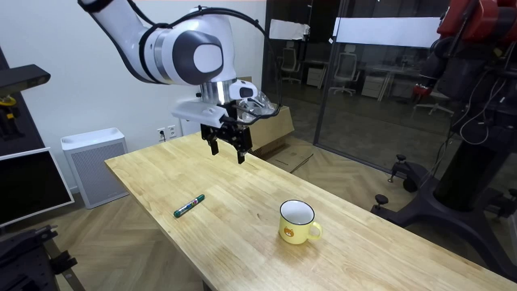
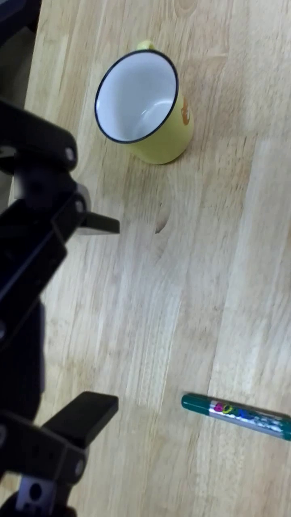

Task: Put the marker inside the yellow mug

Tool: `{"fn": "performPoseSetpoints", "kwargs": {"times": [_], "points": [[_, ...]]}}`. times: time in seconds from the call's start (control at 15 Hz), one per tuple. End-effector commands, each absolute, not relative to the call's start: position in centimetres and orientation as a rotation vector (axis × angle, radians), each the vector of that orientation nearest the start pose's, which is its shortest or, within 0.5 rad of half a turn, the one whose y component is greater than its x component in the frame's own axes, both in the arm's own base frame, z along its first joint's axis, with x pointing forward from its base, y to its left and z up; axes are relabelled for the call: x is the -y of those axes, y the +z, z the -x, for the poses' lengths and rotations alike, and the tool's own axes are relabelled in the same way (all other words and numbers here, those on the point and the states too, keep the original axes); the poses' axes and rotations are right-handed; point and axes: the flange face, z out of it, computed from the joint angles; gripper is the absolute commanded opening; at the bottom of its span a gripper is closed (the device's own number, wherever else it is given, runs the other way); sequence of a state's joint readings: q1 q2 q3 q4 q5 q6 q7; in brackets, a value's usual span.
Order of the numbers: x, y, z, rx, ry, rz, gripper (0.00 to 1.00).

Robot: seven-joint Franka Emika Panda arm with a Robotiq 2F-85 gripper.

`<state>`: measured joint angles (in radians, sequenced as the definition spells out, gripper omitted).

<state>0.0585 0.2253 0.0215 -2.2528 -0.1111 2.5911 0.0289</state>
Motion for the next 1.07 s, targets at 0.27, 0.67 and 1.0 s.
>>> {"fn": "performPoseSetpoints", "kwargs": {"times": [0.27,0.67,1.0], "points": [[-14.6,17.9,-54.8,0.090,-0.205,2.938,1.00],[-15.4,16.2,-53.5,0.130,-0.134,3.001,1.00],[-16.2,13.3,-53.1,0.272,-0.100,3.102,1.00]]}}
